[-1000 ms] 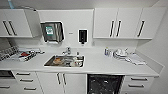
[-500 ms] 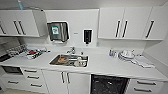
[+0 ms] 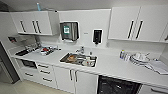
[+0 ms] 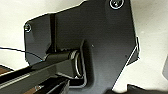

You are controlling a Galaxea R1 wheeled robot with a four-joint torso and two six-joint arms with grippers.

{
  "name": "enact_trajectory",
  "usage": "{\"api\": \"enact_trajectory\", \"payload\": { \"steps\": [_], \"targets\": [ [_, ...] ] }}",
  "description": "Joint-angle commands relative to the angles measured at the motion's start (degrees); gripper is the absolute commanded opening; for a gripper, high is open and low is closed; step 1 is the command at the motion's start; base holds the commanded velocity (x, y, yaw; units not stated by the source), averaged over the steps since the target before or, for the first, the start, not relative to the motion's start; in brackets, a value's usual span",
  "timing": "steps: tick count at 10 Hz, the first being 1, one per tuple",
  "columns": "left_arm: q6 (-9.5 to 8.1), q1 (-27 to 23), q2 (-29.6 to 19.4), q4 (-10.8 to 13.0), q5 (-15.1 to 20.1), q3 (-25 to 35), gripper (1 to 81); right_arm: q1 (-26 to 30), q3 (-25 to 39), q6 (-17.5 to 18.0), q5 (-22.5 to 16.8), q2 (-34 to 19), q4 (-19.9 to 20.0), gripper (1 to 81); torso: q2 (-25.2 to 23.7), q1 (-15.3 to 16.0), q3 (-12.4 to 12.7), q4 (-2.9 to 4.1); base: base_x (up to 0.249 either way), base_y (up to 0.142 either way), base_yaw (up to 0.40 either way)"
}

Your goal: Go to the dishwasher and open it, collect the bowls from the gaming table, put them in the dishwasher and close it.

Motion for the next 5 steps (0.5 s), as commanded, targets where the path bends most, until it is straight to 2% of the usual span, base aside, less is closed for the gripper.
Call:
{"api": "enact_trajectory", "payload": {
  "steps": [1,2,5],
  "targets": [
    [-0.23,-3.11,-0.24,-0.63,3.18,-0.07,81.1,3.61,-1.52,3.78,-3.0,-0.53,-10.22,81.1,0.0,0.0,0.0,0.0,0.0,0.0,0.3],
    [-0.23,-3.11,-0.33,-0.72,3.18,-0.07,81.1,3.62,-1.34,7.9,-2.91,-0.44,-14.94,81.1,0.0,0.0,0.0,0.0,0.0,0.0,0.299],
    [-0.23,-3.11,-0.51,-0.63,3.01,-0.07,81.1,3.18,-1.17,28.53,-0.72,-0.53,-36.73,81.1,0.0,0.0,0.0,0.0,0.0,0.0,0.297]
  ]
}}
